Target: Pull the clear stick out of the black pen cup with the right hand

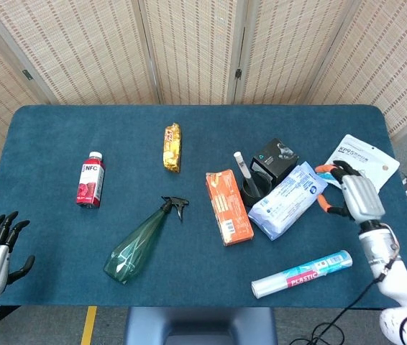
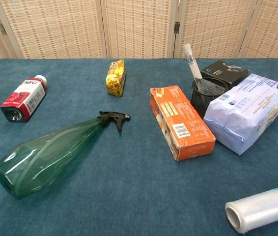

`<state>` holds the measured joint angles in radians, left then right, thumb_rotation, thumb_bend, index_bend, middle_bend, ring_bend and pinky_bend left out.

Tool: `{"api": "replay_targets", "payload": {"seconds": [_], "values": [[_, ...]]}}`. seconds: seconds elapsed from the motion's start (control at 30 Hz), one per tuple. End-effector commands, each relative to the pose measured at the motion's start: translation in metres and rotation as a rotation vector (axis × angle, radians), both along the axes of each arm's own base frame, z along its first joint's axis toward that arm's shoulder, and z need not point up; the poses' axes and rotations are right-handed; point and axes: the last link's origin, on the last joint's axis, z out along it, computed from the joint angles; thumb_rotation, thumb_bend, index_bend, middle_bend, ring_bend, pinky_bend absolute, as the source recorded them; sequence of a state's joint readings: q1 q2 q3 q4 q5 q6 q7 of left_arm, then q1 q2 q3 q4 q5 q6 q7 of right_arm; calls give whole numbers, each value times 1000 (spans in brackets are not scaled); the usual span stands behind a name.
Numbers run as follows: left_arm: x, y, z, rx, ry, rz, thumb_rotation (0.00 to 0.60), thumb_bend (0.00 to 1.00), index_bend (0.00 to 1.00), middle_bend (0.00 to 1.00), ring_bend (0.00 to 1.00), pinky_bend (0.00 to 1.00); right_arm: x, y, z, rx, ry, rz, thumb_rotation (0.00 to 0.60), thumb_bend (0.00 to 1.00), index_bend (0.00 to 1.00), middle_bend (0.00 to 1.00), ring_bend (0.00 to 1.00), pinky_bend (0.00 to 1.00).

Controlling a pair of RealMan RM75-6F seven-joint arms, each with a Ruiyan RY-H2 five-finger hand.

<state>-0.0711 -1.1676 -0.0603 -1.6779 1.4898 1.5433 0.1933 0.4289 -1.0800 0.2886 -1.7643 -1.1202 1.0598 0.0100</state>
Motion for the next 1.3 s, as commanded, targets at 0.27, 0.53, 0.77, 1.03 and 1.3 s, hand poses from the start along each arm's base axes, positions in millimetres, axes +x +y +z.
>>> {"api": "replay_targets", "payload": {"seconds": [0.27, 0.53, 0.77, 1.03, 1.3], "values": [[1, -3, 2, 1, 5, -2, 600, 321, 220, 101, 66, 96, 53, -76, -66, 200, -86, -47, 600, 144, 343, 198, 9, 119], [0, -3, 2, 0, 8, 4, 600, 321, 220, 101, 65, 97, 67, -102, -96, 207, -97, -80, 600, 234, 402, 197, 5, 118], [1, -1, 3, 4, 11, 6, 600, 320, 221, 101, 64, 96, 76, -113, -104, 219, -102, -85, 600, 285, 403, 199, 5, 119], [1, 1, 1, -2, 12, 7, 600, 321, 221, 100, 63, 96, 82, -121, -113, 238, -91, -99, 600, 284, 413, 199, 5, 118], [0, 1, 2, -1, 13, 12, 600, 321, 220, 99, 61, 96, 86, -124, -124, 260, -91, -104, 600, 285, 431, 202, 3, 118]]}}
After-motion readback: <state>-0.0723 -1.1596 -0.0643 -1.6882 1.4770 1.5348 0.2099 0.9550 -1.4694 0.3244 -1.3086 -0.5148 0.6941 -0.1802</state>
